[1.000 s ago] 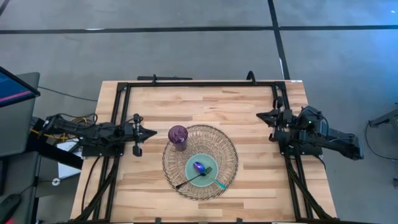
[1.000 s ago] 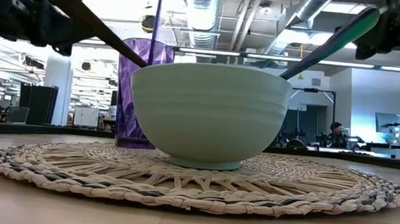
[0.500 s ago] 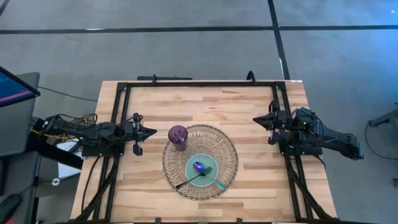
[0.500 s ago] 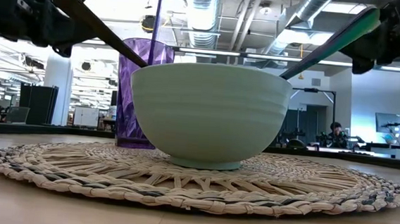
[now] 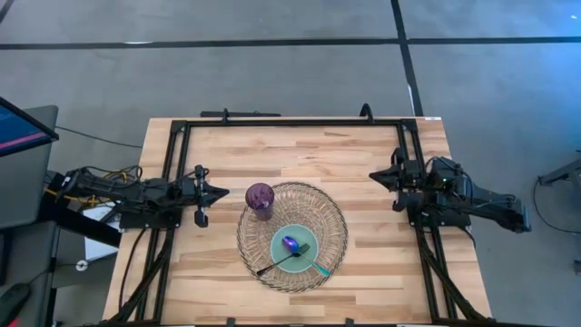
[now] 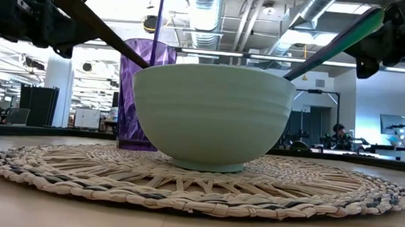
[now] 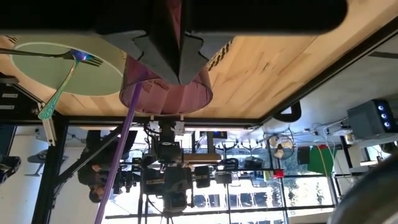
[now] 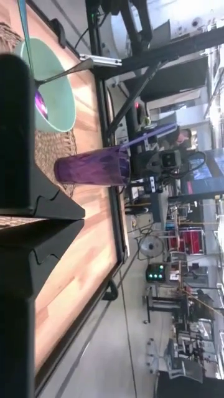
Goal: Pick & Place Utensil
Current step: Return to Home Position
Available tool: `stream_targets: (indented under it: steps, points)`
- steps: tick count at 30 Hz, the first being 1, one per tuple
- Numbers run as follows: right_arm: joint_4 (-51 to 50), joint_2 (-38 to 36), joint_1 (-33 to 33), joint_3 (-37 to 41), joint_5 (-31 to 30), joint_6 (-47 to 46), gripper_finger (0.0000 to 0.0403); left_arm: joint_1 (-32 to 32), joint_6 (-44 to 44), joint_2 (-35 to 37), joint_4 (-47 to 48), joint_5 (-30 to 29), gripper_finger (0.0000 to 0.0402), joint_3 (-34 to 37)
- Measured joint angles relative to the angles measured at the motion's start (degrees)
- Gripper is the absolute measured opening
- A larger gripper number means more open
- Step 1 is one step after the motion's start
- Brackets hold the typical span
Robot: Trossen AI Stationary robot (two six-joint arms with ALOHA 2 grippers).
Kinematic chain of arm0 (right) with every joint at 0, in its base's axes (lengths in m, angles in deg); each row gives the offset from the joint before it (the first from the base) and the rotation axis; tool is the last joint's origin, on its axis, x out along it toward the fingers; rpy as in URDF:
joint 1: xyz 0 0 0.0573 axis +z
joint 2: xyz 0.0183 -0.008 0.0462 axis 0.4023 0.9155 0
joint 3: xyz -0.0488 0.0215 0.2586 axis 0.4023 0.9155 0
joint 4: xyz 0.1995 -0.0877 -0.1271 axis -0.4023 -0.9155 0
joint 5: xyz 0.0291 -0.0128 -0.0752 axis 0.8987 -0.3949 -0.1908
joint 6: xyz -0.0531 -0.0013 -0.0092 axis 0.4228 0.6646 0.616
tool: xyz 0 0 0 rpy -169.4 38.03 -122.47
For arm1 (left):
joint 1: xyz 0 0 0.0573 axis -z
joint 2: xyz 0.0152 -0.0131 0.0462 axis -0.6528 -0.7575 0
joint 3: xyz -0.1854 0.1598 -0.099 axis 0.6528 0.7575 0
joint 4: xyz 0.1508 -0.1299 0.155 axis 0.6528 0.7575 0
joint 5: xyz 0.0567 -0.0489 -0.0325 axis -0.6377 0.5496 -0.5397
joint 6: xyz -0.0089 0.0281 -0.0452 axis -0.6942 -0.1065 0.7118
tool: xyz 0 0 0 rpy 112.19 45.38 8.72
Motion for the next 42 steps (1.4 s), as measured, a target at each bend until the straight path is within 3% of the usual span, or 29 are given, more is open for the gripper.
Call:
stream_targets:
  steps: [6, 9, 17, 42]
  points:
    - [13.1, 0.0, 1.8, 8.4, -4.2, 0.6, 0.0001, 0.0, 0.0, 0.0, 0.0, 0.0, 0.0012, 0.0]
    - [11.6, 0.0, 2.1, 8.5, -7.8, 1.0, 0.0001, 0.0, 0.0, 0.0, 0.0, 0.0, 0.0012, 0.0]
    - [8.5, 0.2, 2.4, 8.4, -9.3, 2.4, 0.0001, 0.0, 0.0, -0.1, 0.0, 0.0, 0.0012, 0.0]
    - [8.3, 2.4, 2.4, 8.4, -9.1, -1.6, 0.0001, 0.0, 0.0, -0.4, -0.2, 0.0, 0.0012, 0.0]
